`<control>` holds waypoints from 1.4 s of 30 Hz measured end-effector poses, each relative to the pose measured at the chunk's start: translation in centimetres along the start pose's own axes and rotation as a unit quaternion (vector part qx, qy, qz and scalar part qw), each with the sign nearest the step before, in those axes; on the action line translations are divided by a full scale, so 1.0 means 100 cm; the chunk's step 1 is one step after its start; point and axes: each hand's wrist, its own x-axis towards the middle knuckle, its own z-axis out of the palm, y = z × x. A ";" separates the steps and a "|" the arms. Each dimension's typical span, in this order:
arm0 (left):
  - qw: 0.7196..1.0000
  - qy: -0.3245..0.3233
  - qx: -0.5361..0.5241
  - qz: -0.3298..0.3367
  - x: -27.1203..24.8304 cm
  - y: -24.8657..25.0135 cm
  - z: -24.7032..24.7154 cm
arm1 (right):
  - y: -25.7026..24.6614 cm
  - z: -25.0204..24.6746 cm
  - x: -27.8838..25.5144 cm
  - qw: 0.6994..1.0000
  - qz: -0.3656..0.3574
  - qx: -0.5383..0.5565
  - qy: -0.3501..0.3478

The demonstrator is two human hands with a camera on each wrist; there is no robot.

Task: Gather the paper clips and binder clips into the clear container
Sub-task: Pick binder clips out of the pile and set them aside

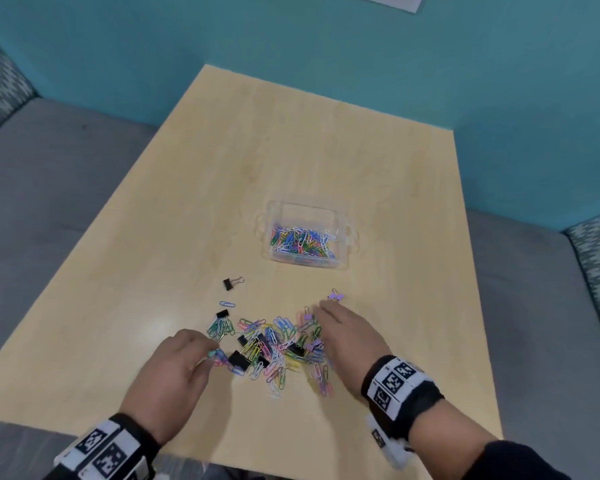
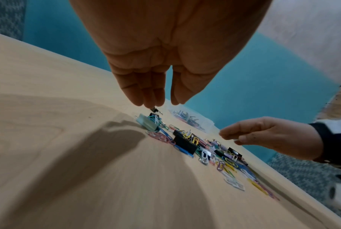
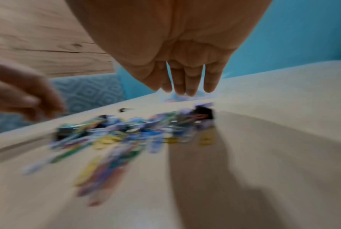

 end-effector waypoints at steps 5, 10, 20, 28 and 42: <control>1.000 -0.020 0.020 -0.003 -0.015 -0.002 0.005 | 0.031 -0.009 -0.001 0.995 0.031 -0.075 -0.056; 0.998 -0.048 0.048 0.013 -0.025 0.002 0.011 | 0.035 -0.021 0.014 0.985 0.054 -0.116 -0.114; 0.996 -0.046 0.054 0.052 -0.040 0.002 0.013 | 0.055 0.002 -0.040 0.993 0.016 -0.111 -0.049; 0.994 -0.054 0.073 0.065 -0.040 0.005 0.014 | 0.071 -0.011 -0.027 0.994 0.105 -0.020 0.021; 0.993 -0.067 0.075 0.065 -0.042 -0.002 0.022 | 0.052 0.004 -0.026 0.987 0.093 -0.132 0.028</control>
